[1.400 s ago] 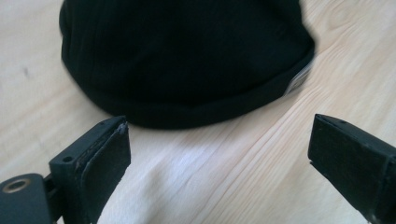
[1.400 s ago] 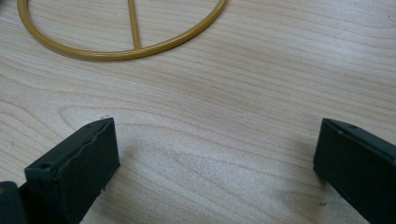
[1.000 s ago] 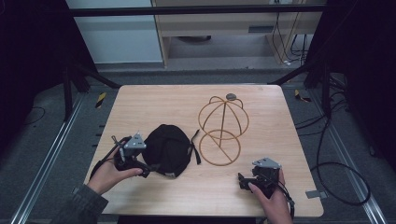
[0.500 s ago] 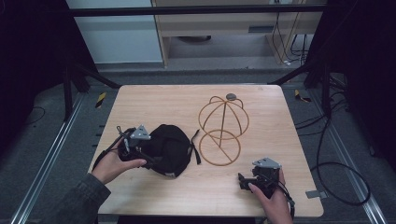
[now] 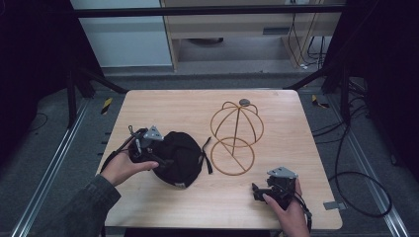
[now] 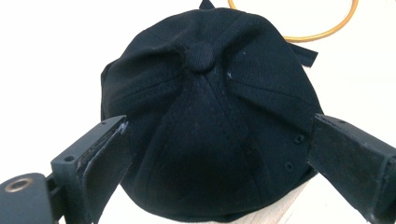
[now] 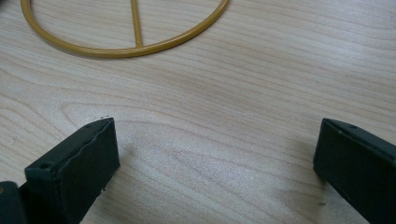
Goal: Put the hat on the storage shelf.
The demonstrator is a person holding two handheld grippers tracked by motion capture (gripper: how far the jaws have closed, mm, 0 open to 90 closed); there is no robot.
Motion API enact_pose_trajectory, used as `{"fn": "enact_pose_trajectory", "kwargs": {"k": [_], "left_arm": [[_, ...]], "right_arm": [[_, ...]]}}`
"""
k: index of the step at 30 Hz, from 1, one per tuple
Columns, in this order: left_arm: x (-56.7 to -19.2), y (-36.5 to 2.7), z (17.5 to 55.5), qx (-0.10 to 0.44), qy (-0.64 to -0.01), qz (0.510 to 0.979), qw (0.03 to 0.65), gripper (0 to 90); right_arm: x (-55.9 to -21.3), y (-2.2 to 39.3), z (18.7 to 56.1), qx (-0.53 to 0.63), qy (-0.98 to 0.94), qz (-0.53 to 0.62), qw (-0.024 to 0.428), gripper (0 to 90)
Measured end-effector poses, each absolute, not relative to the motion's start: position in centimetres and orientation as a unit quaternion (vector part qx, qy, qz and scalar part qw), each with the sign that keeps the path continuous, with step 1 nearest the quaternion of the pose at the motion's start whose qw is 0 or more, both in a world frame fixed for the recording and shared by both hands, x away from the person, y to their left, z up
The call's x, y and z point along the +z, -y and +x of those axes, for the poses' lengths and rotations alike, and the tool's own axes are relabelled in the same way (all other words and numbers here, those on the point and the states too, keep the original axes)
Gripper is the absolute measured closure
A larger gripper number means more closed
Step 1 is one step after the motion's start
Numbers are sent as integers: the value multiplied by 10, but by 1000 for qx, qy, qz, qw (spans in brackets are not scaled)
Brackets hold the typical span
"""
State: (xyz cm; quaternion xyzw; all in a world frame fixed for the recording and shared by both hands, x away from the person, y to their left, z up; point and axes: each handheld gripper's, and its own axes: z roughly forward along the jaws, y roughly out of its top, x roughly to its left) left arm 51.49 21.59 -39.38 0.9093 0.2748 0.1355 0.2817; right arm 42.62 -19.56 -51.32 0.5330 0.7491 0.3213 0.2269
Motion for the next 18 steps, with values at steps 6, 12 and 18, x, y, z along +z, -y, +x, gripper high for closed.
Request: {"fn": "enact_pose_trajectory", "kwargs": {"k": [6,12,18], "left_arm": [[-391,-206,517,142,-264,914,275,66],[-389,-198,521,141,-254,920,262,67],[-391,-190,528,143,-251,924,252,68]], "right_arm": [[-513,196,426,321,-750,532,227,4],[-513,196,426,322,-750,531,226,4],[-513,196,426,322,-751,531,226,4]]}}
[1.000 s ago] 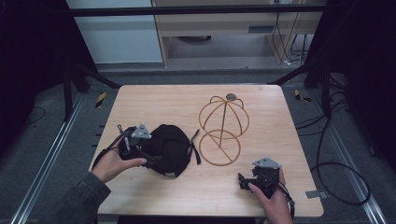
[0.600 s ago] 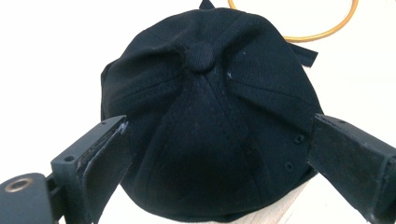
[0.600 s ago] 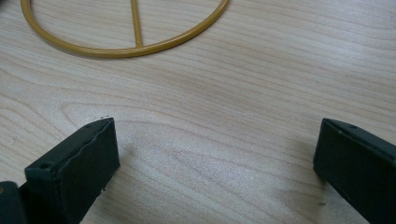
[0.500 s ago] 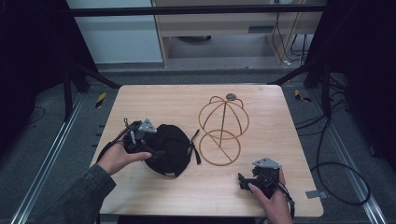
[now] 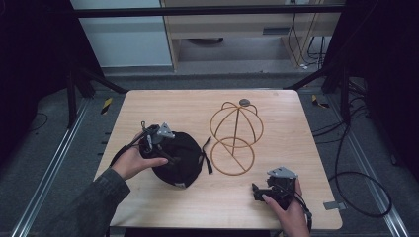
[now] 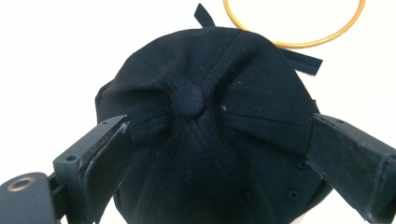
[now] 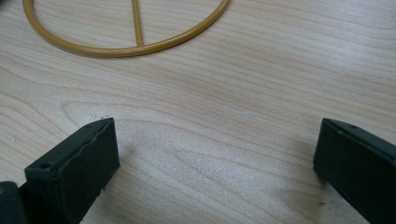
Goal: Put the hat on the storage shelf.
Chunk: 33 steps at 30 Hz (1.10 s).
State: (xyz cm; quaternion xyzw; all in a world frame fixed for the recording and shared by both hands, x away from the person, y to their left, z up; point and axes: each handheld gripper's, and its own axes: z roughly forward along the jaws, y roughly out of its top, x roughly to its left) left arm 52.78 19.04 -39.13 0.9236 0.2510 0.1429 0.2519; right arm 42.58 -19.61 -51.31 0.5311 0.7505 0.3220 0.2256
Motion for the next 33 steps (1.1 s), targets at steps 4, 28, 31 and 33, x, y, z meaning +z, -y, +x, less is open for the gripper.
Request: {"fn": "enact_pose_trajectory", "kwargs": {"k": [4,28,31,33], "left_arm": [[-393,-186,532,145,-256,924,245,70],[-400,-183,551,120,-272,927,227,550],[-398,-186,553,112,-274,926,233,625],[-395,-187,553,108,-274,927,234,661]], "right_arm": [[-513,196,426,322,-751,531,225,4],[-513,196,426,323,-751,530,225,4],[-513,196,426,323,-751,530,225,4],[-513,196,426,323,-751,530,225,4]]}}
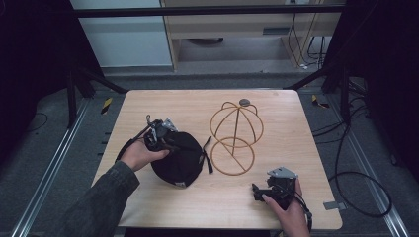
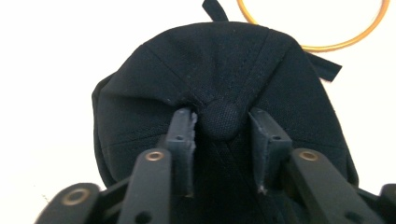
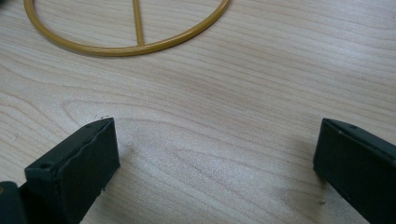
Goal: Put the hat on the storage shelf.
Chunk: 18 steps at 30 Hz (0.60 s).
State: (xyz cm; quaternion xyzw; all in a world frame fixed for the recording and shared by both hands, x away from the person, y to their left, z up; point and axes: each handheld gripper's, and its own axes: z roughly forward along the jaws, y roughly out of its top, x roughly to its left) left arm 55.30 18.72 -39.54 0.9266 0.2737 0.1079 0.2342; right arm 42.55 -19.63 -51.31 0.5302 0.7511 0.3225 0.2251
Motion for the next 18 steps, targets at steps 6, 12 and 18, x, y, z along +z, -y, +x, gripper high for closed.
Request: {"fn": "enact_pose_trajectory", "kwargs": {"k": [6,12,18], "left_arm": [[-384,-192,550,120,-273,920,253,713],[-371,-197,542,130,-269,912,280,716],[-357,-206,530,140,-255,908,303,720]], "right_arm": [[-513,196,426,323,-751,530,225,4],[-513,196,426,323,-751,530,225,4],[-513,196,426,322,-751,530,226,4]]}}
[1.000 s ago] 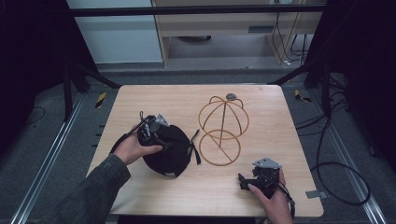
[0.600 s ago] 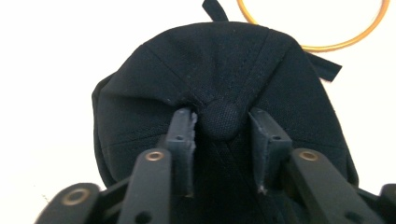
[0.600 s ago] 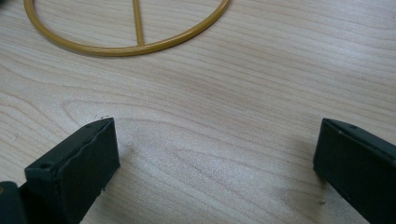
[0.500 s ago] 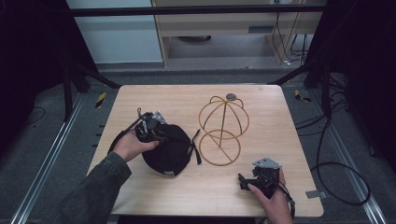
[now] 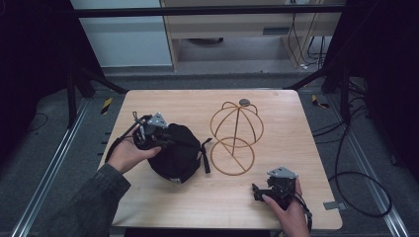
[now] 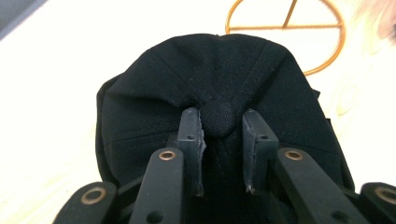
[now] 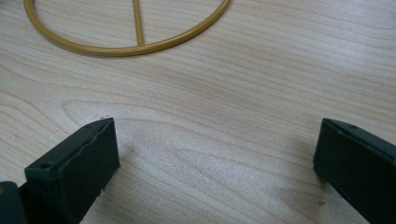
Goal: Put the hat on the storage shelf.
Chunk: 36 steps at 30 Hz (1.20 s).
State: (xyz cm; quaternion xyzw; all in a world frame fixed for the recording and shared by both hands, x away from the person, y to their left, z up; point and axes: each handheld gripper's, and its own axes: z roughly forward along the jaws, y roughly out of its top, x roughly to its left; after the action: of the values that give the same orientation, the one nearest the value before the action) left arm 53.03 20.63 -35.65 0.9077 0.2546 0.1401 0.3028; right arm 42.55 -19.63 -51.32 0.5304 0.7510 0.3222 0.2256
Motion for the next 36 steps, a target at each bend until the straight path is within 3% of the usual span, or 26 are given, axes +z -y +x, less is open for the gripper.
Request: {"fn": "enact_pose_trajectory", "kwargs": {"k": [19,36], "left_arm": [[-310,-232,493,173,-240,896,332,725],[-277,-227,472,199,-216,887,357,727]], "right_arm": [[-513,196,426,323,-751,530,225,4],[-513,196,425,322,-751,530,225,4]]}}
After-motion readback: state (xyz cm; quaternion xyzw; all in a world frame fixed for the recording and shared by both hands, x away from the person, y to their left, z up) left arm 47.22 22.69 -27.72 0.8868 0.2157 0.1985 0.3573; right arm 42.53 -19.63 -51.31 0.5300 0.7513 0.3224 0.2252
